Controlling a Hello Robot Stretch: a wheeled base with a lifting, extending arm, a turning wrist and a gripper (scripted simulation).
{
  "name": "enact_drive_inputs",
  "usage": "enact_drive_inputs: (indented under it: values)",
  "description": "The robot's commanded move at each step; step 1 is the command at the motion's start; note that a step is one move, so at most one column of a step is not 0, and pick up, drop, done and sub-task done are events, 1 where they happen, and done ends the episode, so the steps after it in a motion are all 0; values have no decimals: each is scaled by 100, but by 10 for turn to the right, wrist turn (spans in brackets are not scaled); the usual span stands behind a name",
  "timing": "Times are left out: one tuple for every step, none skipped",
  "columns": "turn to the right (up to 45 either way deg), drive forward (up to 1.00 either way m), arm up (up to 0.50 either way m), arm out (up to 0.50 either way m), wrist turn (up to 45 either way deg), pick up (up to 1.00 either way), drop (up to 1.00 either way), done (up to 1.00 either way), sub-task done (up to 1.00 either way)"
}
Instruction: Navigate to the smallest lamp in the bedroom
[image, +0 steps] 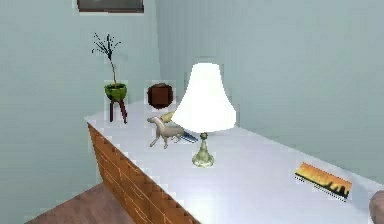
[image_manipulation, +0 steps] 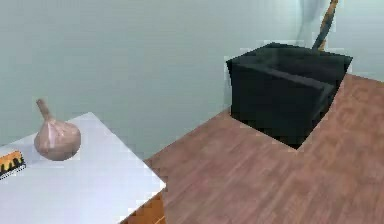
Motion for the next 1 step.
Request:
enact_drive_inputs:
  values:
    - [0, 0, 0, 0, 0, 0, 0, 100, 0]
